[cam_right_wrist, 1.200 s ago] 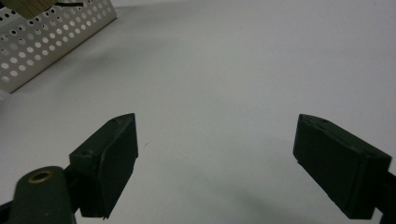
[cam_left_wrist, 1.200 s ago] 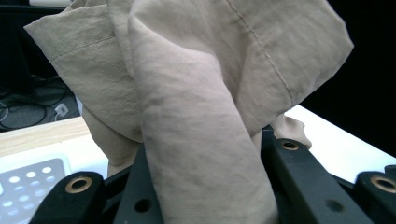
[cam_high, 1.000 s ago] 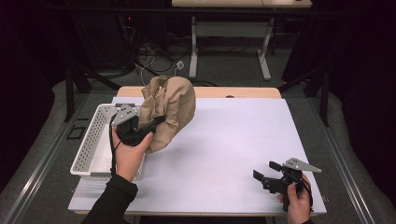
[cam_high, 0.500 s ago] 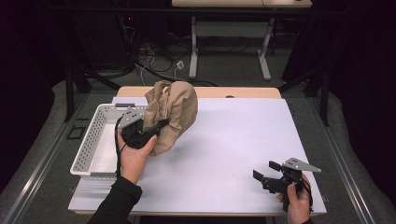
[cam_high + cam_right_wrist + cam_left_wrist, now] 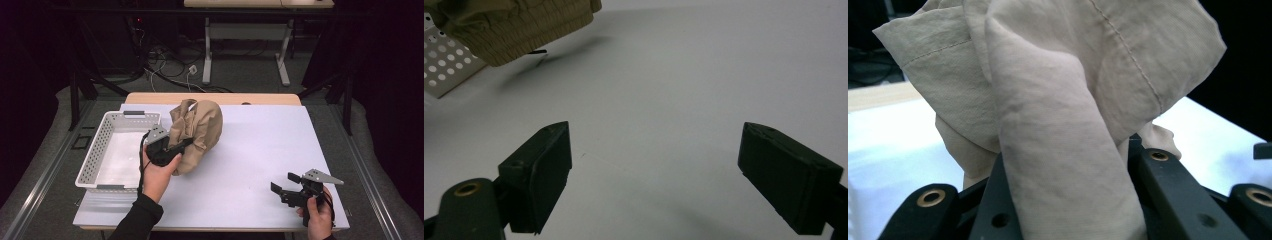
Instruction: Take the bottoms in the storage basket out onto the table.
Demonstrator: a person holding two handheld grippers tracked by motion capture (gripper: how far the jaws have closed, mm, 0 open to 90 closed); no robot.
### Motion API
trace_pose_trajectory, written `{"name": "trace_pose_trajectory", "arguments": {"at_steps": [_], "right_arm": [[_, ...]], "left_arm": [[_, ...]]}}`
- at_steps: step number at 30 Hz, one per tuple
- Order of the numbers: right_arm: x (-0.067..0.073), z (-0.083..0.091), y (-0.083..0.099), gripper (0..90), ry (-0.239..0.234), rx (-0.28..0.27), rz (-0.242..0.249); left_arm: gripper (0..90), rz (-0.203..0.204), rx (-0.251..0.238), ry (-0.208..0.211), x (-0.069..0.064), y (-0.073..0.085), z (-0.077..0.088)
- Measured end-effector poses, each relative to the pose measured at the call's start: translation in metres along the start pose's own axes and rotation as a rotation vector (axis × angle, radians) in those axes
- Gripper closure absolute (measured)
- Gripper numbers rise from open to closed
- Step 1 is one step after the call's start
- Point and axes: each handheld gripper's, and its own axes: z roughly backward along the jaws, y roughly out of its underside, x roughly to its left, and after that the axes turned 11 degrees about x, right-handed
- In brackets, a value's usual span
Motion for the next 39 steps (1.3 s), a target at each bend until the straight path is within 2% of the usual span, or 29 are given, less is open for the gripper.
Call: {"name": "trace_pose_trajectory", "arguments": {"at_steps": [6,12,20,26,34,39], "right_arm": [[0.0,0.0,0.0,13.8,-0.001,-0.001,0.001],[0.0,0.0,0.0,13.8,-0.001,0.006,0.002],[0.001,-0.001,0.0,13.8,-0.002,0.004,0.001],[0.001,-0.001,0.0,13.8,-0.002,0.005,0.001],[0.001,0.0,0.0,13.8,-0.003,0.005,0.003],[0.0,0.0,0.0,13.8,-0.002,0.007,0.003]], "left_arm": [[70.0,-0.019,0.06,0.015,-0.009,0.01,-0.019],[69.4,-0.028,0.054,0.041,-0.014,0.016,-0.025],[67.5,-0.023,0.064,0.102,-0.022,0.026,-0.034],[65.7,-0.059,0.108,0.161,-0.036,0.031,-0.042],[57.6,-0.106,0.178,0.249,-0.059,0.039,-0.055],[42.1,-0.164,0.199,0.254,-0.071,0.042,-0.058]]}}
